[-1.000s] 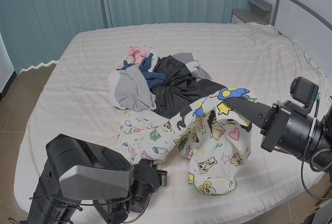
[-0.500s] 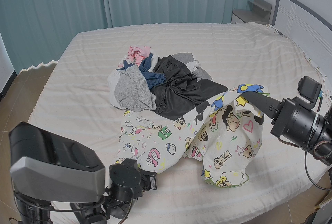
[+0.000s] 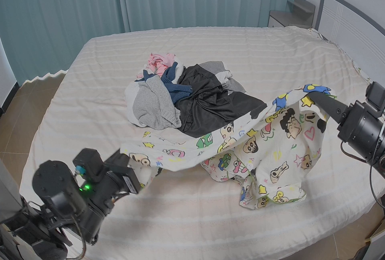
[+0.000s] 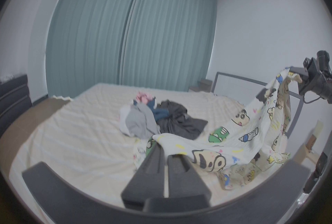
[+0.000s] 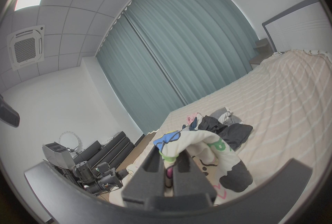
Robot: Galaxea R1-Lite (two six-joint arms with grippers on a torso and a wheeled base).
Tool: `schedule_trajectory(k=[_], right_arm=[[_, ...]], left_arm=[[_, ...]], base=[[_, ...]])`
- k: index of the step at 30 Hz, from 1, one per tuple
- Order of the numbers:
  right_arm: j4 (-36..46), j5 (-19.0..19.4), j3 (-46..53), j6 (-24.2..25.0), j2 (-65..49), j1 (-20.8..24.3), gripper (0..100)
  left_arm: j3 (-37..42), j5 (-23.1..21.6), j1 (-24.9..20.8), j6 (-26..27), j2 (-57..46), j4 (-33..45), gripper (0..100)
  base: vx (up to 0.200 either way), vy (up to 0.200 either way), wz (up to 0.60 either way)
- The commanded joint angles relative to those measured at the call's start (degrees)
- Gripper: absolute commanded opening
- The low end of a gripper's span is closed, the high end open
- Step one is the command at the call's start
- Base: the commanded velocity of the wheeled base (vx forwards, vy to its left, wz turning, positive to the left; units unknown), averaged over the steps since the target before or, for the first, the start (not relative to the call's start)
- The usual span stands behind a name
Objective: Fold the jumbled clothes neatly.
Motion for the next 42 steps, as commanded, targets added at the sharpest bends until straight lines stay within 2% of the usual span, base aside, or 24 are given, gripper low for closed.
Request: schedule_trajectory(k=[1,5,8,11,16,20,27,39,42], right_arm=[[0.13,-0.02,-1.07,-0.56,-5.75,-1.07,0],[1.28,0.07,-2.39,-2.23,-8.12,-1.07,0],[3.39,0.24,-4.85,-3.63,-10.76,-0.98,0],[4.62,1.30,-6.78,-4.16,-12.60,-0.89,0],[6.55,3.67,-7.66,-4.51,-14.71,-0.89,0],[6.90,4.29,-8.28,-4.60,-14.98,-0.80,0],[6.99,5.08,-7.57,-4.51,-15.24,-0.63,0],[7.08,5.16,-7.49,-4.51,-15.24,-0.63,0],[7.08,5.25,-7.40,-4.51,-15.06,-0.63,0]], left_arm=[[-4.27,-0.08,3.95,6.01,-11.78,-1.05,0],[-7.97,-0.52,6.77,10.67,-13.63,-1.05,0],[-13.24,-2.89,9.75,14.80,-15.92,-0.25,0],[-17.63,-3.25,11.69,16.12,-18.20,3.61,0],[-24.14,-3.33,11.86,16.12,-22.51,11.52,0],[-27.65,-3.33,11.95,16.12,-23.74,13.37,0],[-27.65,-3.33,11.86,16.03,-24.35,13.37,0],[-25.54,-3.33,11.86,15.77,-25.58,13.28,0],[-24.49,-3.42,11.86,15.94,-26.20,13.37,0]], base=[[0.000,0.000,0.00],[0.000,0.000,0.00],[0.000,0.000,0.00],[0.000,0.000,0.00],[0.000,0.000,0.00],[0.000,0.000,0.00],[0.000,0.000,0.00],[-0.200,0.000,0.00],[0.000,0.000,0.00]])
